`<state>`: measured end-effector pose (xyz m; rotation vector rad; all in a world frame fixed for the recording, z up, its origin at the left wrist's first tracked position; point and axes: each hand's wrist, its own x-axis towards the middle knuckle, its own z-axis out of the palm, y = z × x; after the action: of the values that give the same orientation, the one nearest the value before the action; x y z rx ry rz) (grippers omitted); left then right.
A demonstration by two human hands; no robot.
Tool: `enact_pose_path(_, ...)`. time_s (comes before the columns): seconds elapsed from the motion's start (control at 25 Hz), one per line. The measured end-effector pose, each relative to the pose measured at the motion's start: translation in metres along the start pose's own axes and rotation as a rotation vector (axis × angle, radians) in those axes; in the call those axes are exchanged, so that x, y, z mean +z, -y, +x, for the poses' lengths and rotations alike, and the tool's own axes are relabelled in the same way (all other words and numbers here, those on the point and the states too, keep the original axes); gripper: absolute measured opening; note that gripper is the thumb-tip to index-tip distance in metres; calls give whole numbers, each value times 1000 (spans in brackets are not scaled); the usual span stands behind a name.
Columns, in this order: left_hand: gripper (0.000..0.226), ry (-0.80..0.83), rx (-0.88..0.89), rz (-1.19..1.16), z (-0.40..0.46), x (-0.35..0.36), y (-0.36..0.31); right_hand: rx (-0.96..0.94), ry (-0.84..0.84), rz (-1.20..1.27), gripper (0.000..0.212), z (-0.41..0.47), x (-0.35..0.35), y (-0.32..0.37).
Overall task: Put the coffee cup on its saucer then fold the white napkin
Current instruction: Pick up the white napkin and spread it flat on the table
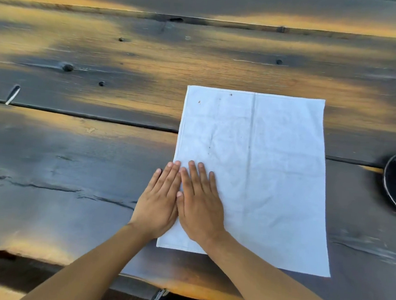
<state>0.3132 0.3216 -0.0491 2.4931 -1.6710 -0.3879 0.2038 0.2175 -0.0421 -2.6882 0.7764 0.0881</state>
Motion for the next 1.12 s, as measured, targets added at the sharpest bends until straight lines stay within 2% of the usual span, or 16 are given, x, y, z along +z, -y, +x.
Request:
enact_pose_path(0.2,65,43,-26,89,1,-1,-5,36,-29,-99,60,-27,-14,-59)
enact_pose_path(0.4,65,65,-33,103,1,-4,-7,279,-43,-195,64,-87,-37,-170)
enact_pose_path(0.52,65,73,-36,110,0,-4,-7,384,-28,-148,67,-107,-47,-197)
enact_pose_path(0.64,65,72,-42,111,0,-5,-8,459,-89,-64,69,-97,-48,-179)
enact_pose_path(0.72,65,66,-42,109,0,-5,-8,443,-134,4,69,-76,-46,-144)
enact_pose_path(0.92,64,54,-37,114,1,-3,-8,111,-54,75,61,-15,-15,-21)
enact_pose_path(1.0,62,49,-45,104,2,-3,-8,42,-27,29,58,-6,-5,-6)
enact_pose_path(1.12,64,56,-36,119,1,-3,-7,-5,-20,-46,60,-16,-5,-29)
